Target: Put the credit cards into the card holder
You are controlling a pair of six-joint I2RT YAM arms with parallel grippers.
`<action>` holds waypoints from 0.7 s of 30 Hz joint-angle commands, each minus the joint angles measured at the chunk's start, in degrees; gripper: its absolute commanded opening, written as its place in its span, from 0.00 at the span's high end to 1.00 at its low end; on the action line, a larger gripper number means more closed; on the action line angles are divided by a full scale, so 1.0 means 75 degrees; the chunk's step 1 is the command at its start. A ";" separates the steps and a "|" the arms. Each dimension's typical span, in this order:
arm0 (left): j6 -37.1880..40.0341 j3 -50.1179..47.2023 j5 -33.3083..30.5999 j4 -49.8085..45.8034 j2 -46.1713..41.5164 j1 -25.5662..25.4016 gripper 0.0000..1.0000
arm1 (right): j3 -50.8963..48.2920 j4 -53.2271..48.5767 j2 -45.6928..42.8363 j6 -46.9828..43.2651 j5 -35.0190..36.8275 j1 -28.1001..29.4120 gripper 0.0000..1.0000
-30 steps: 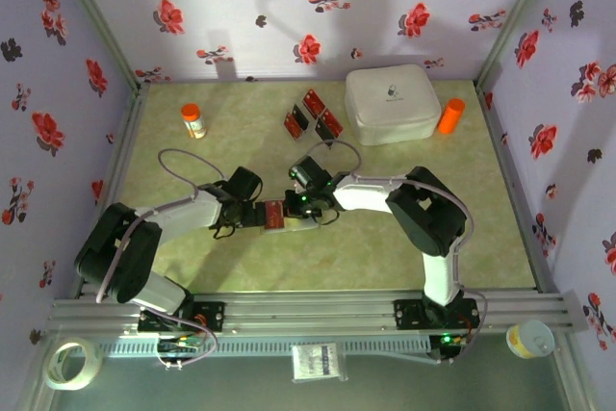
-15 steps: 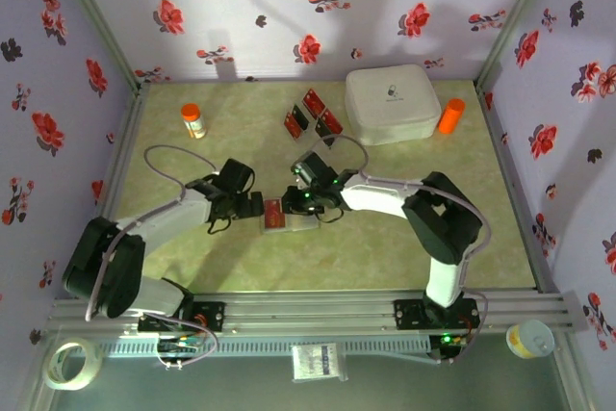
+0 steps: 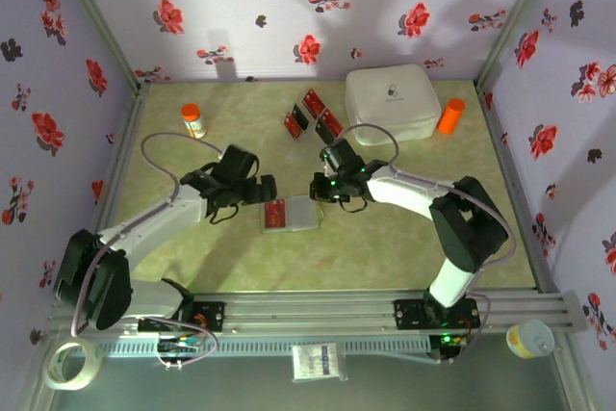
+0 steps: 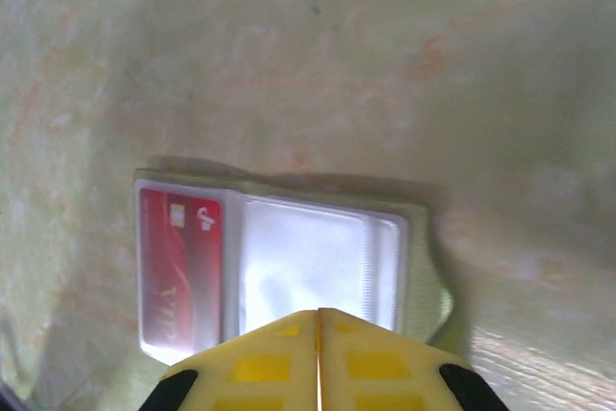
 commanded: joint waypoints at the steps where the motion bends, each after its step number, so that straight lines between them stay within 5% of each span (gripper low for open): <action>1: -0.0347 0.0326 0.0098 0.0076 0.0357 -0.0409 0.00 | 0.0112 -0.0367 0.0056 -0.0393 -0.0029 -0.0061 0.94; 21: -0.0687 -0.0183 -0.0085 0.1003 0.1728 -0.1257 0.00 | 0.0901 -0.0540 0.1304 -0.0538 -0.0214 0.0061 0.98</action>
